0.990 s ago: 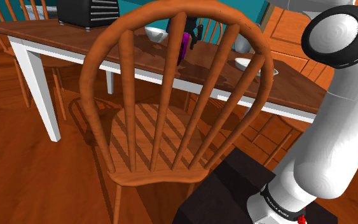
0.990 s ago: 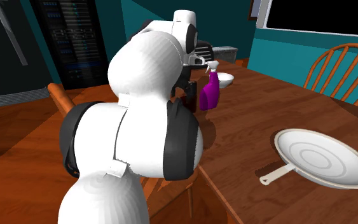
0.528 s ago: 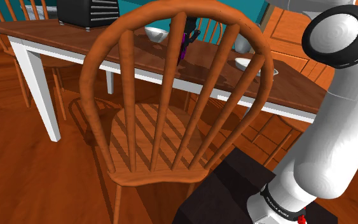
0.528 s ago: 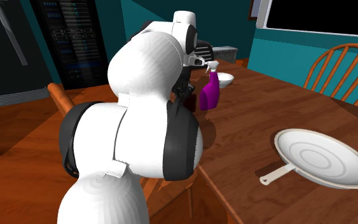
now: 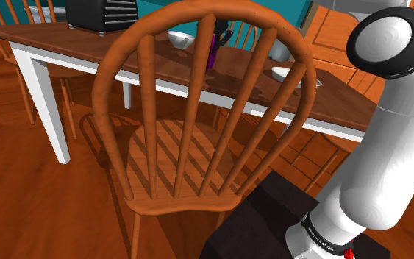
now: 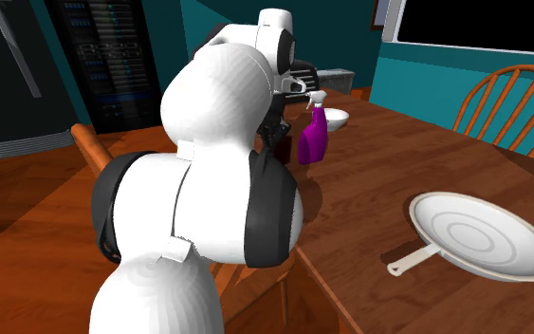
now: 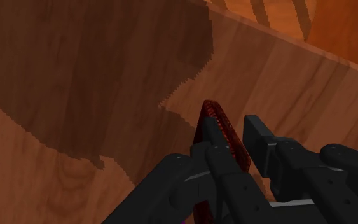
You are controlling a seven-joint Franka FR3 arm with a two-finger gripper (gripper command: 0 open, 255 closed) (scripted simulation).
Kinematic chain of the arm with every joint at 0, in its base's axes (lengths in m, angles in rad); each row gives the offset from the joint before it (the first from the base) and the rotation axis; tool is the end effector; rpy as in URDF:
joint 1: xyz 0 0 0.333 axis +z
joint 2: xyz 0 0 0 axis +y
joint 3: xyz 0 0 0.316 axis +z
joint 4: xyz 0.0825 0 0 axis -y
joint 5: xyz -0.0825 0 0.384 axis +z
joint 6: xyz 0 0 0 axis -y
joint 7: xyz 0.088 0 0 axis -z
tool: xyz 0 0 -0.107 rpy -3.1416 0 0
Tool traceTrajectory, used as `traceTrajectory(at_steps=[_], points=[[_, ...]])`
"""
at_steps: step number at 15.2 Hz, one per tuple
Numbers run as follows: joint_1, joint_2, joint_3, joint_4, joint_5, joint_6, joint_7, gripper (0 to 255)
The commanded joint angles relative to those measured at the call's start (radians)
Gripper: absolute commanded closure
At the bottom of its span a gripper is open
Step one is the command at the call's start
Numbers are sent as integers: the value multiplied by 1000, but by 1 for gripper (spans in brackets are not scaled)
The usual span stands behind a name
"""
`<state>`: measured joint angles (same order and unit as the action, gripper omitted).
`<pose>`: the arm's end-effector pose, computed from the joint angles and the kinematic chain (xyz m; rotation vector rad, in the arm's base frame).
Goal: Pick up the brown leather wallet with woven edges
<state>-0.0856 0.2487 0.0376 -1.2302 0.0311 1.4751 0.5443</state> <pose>0.6194 -0.0296 0.6292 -2.9691 0.9031 0.0207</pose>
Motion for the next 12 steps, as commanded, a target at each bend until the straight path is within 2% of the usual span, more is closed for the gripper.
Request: traceTrajectory(at_steps=[1, 7, 11, 12], points=[[0, 17, 0, 53, -1, -36, 1, 255], [2, 82, 1, 236, -3, -154, 6, 255], [5, 156, 1, 412, -5, -256, 10, 255], [5, 160, 1, 421, -5, -261, 10, 255]])
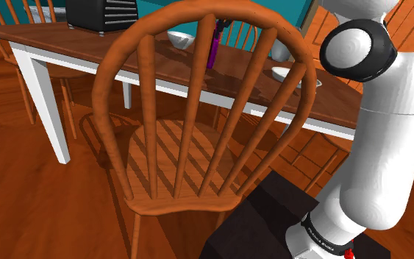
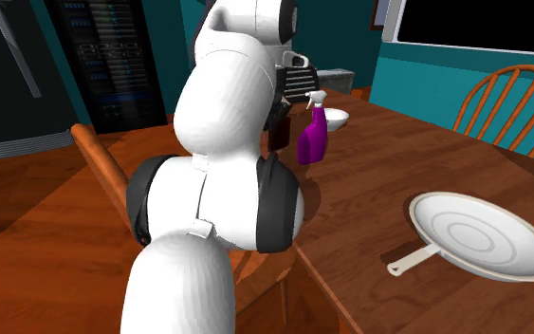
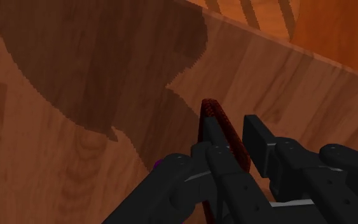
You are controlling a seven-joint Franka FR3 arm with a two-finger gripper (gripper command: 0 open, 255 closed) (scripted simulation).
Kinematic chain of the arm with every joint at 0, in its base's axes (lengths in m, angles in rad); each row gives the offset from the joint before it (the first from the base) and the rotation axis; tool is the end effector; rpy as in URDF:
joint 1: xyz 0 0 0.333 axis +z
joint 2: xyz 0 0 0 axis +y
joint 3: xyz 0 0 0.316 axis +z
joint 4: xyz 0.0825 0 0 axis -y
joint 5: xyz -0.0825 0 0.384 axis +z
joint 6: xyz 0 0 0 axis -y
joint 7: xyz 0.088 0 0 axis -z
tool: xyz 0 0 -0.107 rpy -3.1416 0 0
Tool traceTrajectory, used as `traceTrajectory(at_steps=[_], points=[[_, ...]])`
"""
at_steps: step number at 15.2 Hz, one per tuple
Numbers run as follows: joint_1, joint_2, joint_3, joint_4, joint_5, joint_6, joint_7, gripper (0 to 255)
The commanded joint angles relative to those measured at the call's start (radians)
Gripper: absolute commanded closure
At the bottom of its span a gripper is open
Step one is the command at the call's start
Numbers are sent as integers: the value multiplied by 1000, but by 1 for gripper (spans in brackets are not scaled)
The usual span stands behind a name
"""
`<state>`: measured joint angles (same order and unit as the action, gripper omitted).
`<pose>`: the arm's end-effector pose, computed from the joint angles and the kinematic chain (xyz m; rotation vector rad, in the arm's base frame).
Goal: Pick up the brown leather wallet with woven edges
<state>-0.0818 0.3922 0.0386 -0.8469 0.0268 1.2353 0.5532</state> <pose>0.6200 -0.0304 0.6894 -2.9693 0.9031 0.0208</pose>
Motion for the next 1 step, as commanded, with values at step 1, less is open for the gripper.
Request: traceTrajectory(at_steps=[1], points=[[1, 17, 0, 38, -1, -21, 1, 255]])
